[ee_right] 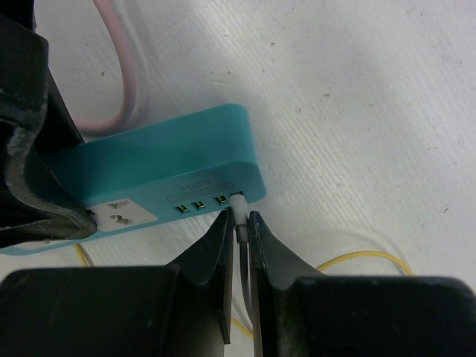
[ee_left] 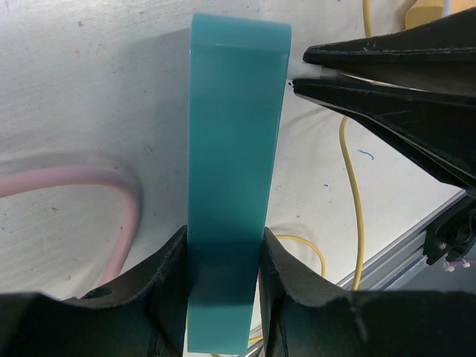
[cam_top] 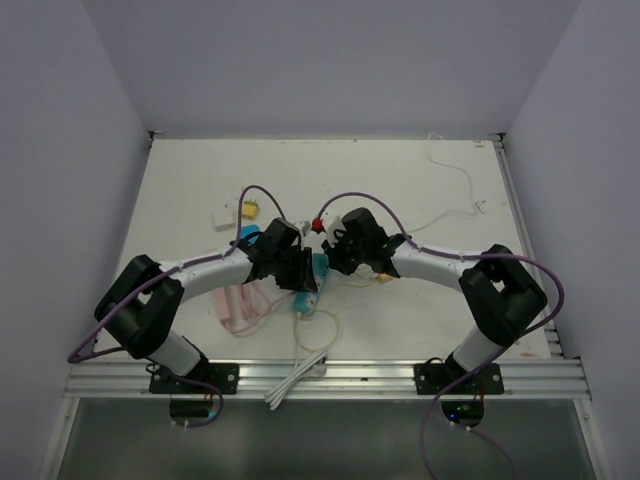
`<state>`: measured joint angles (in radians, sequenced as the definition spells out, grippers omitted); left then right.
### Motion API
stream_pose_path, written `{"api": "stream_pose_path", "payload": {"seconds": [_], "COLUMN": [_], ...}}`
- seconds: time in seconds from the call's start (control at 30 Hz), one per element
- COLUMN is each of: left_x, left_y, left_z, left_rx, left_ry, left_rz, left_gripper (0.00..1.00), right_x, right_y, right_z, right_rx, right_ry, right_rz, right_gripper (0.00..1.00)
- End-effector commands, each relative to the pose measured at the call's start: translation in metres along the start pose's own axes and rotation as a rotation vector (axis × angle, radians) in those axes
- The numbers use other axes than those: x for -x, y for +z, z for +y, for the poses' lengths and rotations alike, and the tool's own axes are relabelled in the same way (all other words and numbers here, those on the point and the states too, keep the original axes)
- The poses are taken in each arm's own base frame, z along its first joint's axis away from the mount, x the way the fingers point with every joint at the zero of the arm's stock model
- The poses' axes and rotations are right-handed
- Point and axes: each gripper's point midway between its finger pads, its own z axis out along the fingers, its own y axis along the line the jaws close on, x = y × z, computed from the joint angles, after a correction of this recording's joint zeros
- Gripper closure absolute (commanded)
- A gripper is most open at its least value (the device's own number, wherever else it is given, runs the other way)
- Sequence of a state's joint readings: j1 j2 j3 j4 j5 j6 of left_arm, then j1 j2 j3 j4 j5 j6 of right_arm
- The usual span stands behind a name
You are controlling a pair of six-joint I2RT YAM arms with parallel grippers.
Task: Pull the plug off the socket
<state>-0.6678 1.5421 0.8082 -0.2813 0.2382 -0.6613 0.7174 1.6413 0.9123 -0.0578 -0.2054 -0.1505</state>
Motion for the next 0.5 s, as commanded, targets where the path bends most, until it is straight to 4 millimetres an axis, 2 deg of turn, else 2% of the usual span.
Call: {"api": "stream_pose_path", "payload": {"seconds": [0.0,0.13,0.47], "left_x": [-0.002,-0.001,-0.013], "left_y": [-0.008,-0.011,-0.007], "left_z": [0.088,0.097,0.118], "left_rx": [0.394,0.455,0.544], "left_ry": [-0.132,-0.132,-0.148], "left_rz": [-0.025,-0.028,0.013], "left_gripper": [1.0,1.0,1.0], "right_x": [0.006,0.002,-0.003], "right_y": [-0.022,-0.022,-0.027], "right_z": [-0.004,-0.003,-0.002], "right_rx": [-0.037,-0.036,-0.043], "right_ry": [0.013,0.022,0.038], "right_rz": [-0.014,0.001,0.016], "right_gripper": [1.0,1.0,1.0]}}
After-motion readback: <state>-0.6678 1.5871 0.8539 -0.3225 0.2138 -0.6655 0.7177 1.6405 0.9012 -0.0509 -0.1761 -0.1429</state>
